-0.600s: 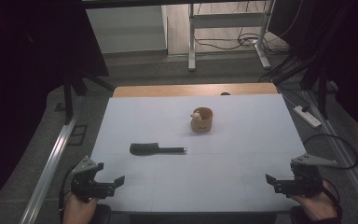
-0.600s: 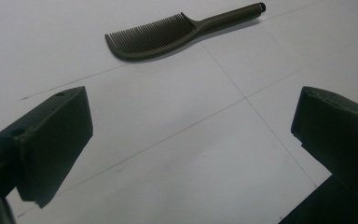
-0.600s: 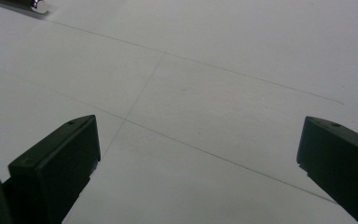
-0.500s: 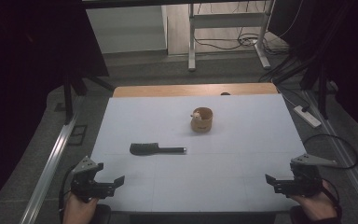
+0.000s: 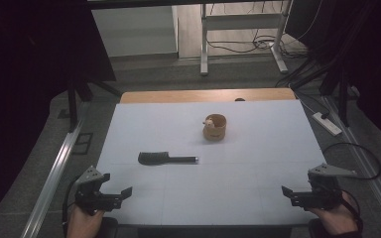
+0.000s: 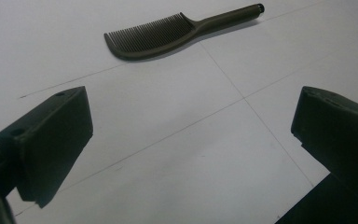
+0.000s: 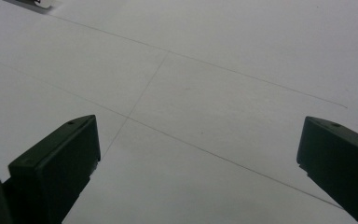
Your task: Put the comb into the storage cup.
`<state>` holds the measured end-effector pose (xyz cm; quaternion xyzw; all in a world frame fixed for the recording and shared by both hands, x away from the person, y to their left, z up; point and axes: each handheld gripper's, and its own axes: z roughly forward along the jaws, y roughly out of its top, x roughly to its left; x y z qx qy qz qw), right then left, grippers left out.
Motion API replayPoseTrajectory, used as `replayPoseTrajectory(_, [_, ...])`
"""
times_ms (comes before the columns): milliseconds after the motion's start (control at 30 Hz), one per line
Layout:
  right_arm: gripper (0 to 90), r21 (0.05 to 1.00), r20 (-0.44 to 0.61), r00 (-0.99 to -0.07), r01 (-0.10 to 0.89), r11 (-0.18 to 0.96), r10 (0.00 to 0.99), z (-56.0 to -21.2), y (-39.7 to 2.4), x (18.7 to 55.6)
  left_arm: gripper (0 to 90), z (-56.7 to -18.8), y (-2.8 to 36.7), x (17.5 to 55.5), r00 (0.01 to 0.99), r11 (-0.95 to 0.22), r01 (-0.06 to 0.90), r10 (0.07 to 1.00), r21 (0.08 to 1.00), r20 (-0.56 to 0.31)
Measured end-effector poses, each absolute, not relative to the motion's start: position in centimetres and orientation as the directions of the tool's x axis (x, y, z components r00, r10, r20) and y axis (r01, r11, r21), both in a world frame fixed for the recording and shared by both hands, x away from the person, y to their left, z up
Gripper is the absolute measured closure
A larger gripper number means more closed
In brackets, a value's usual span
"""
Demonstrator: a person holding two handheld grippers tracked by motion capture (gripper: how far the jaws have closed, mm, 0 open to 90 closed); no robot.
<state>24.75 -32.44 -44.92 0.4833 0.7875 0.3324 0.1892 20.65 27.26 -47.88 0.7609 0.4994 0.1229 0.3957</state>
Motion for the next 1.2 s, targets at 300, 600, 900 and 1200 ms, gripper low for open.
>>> replayPoseTrajectory(300, [0.0,0.712,0.012,-0.465,0.625,0.319,0.885,-44.9,-32.3,24.7,0.0,-47.8,27.2,20.7,0.470,-0.193,0.666,0.858,0.720,-0.205])
replayPoseTrajectory(600, [0.2,0.711,0.010,-0.470,0.624,0.323,0.883,-44.9,-32.3,24.7,0.0,-47.5,26.7,21.0,0.486,-0.212,0.656,0.853,0.724,-0.192])
replayPoseTrajectory(900, [0.3,0.717,0.004,-0.476,0.614,0.329,0.880,-44.8,-32.3,24.6,0.0,-47.8,26.4,21.7,0.515,-0.225,0.660,0.830,0.717,-0.213])
replayPoseTrajectory(1200, [0.3,0.719,0.004,-0.482,0.611,0.332,0.876,-44.8,-32.2,24.6,0.0,-47.6,25.6,22.4,0.533,-0.255,0.658,0.823,0.708,-0.199])
